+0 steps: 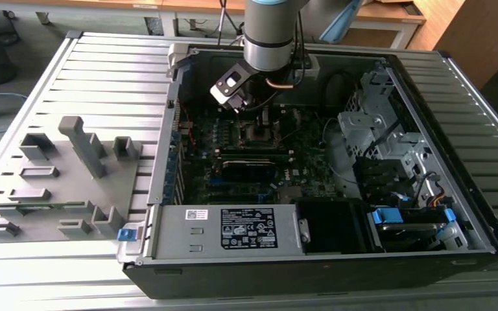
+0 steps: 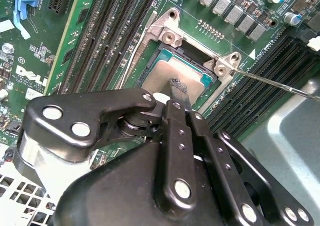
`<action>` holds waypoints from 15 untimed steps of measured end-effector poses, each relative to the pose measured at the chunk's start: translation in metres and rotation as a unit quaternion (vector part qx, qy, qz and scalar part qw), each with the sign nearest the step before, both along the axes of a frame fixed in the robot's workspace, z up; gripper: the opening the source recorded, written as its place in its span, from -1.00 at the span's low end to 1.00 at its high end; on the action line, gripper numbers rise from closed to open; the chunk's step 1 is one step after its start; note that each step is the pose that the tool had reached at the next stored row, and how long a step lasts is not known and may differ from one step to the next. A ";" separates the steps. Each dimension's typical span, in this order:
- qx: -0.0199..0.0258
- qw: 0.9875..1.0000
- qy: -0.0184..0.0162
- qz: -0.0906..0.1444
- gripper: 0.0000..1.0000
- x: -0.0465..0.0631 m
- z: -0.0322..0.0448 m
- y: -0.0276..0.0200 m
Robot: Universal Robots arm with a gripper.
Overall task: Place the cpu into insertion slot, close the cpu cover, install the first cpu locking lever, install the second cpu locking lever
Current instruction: 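Place the cpu into insertion slot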
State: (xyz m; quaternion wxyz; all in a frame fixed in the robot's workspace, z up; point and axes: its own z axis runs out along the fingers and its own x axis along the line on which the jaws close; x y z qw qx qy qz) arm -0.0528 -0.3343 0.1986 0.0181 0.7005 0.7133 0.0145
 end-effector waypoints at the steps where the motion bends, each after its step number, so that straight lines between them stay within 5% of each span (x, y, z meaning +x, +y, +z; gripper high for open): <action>1: 0.000 1.000 0.000 0.000 -0.79 0.000 0.0002 0.0000; 12: 0.000 1.000 0.000 0.000 -0.79 0.000 0.0213 0.0000; 15: 0.000 1.000 0.000 0.000 -0.79 0.000 0.0218 0.0000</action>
